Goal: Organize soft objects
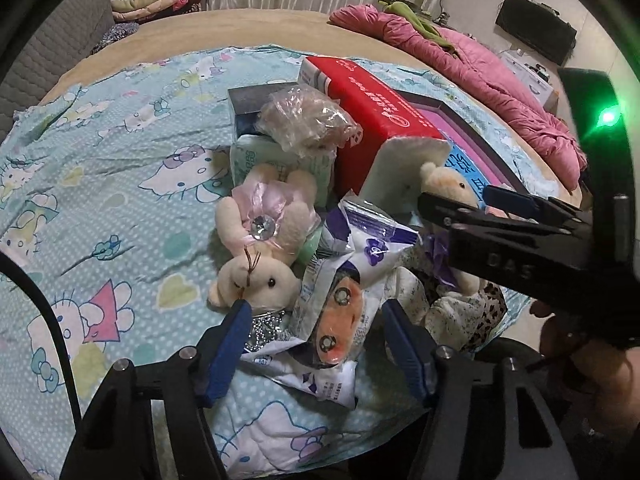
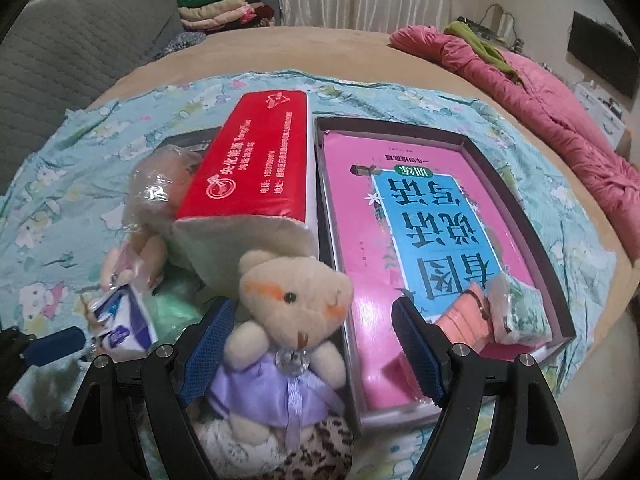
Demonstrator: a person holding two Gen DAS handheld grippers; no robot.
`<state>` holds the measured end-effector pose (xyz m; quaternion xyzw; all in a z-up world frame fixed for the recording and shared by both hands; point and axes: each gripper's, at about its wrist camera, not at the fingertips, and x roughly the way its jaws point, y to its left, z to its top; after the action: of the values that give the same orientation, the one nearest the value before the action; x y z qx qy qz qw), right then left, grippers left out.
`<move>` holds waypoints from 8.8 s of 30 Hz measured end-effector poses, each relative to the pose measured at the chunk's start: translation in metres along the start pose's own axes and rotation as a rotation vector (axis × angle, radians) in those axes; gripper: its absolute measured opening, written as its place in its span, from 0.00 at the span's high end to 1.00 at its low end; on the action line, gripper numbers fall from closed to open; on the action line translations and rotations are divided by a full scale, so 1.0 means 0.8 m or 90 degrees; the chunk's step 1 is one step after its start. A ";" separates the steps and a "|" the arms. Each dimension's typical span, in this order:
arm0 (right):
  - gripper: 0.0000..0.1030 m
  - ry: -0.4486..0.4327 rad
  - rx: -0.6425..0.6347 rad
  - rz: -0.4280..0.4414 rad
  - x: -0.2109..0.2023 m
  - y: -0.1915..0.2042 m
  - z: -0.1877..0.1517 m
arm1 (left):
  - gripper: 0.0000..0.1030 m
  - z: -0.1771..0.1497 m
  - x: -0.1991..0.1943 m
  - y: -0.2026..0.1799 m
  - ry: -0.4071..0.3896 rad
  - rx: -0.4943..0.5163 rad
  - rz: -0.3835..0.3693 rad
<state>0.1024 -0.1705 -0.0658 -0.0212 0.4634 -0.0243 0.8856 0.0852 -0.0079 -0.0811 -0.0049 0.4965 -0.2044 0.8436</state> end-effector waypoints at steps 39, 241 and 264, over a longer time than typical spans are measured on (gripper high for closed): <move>0.50 -0.137 0.095 0.157 -0.081 -0.055 -0.007 | 0.60 0.014 -0.061 -0.017 -0.070 -0.007 -0.002; 0.20 -0.106 0.230 0.076 -0.083 -0.249 0.050 | 0.24 0.131 -0.005 -0.176 0.013 0.024 0.019; 0.18 -0.145 0.165 0.111 -0.171 -0.195 0.054 | 0.23 0.132 -0.103 -0.135 -0.047 0.000 0.038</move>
<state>0.0566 -0.3168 0.0804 0.1305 0.3535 -0.0043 0.9263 0.1021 -0.0984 0.0638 0.0026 0.4651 -0.1788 0.8670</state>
